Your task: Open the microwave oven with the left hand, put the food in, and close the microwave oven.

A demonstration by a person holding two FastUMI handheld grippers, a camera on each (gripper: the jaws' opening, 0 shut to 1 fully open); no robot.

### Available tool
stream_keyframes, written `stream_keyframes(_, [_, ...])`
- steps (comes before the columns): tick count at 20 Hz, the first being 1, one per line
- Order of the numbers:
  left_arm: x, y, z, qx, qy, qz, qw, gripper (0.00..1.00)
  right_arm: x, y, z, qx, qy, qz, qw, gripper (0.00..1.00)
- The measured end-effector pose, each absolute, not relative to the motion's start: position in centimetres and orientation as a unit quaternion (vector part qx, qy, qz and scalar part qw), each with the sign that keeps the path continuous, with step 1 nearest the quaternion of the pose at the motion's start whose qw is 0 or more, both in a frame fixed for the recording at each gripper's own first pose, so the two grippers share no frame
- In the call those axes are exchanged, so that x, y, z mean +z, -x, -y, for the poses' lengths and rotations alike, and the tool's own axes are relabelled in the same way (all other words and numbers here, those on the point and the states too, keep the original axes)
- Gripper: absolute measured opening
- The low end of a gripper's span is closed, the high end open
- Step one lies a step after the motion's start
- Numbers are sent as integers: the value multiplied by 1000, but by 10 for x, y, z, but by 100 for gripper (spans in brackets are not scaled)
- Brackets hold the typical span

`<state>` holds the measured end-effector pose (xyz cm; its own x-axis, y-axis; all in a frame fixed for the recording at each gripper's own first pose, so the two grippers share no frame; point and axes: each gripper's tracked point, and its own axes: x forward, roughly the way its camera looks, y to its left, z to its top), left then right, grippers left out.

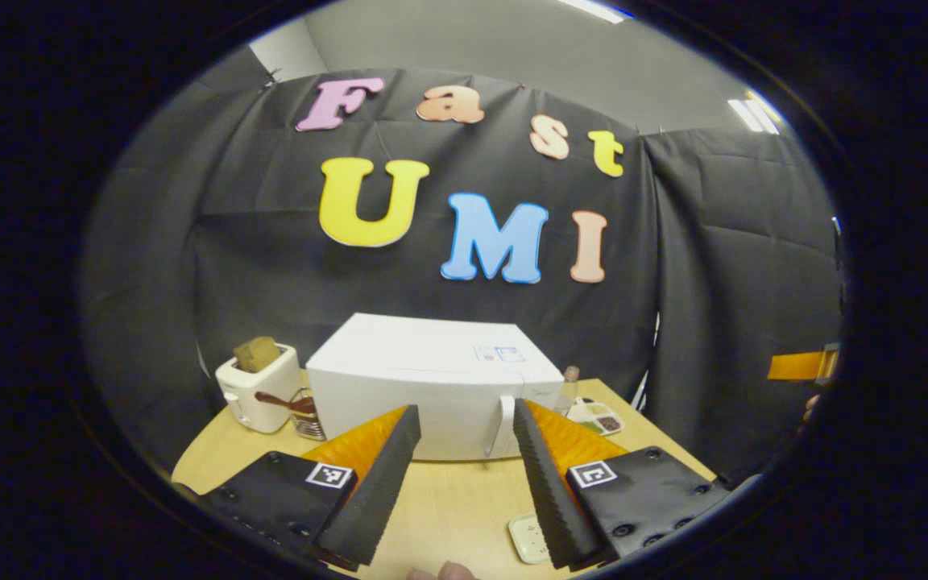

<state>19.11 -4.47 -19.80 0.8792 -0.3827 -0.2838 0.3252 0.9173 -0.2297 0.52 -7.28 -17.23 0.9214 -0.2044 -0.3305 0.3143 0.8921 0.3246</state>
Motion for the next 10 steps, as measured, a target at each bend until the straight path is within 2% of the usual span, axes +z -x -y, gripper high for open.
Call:
stream_keyframes(2, [-148,-157,37,-171,99,-140,970,79,-153,0,81,-127,-163,-126,970,98])
stream_keyframes(5, [-95,-105,20,-149,85,-126,977,79,-114,4,79,-108,-128,-93,982,98])
stream_keyframes(8, [-52,-72,11,-137,85,-111,981,82,-80,5,63,-91,-130,-63,985,98])
stream_keyframes(10, [-27,-65,-3,-135,77,-103,983,79,-63,8,50,-83,-125,-49,987,97])
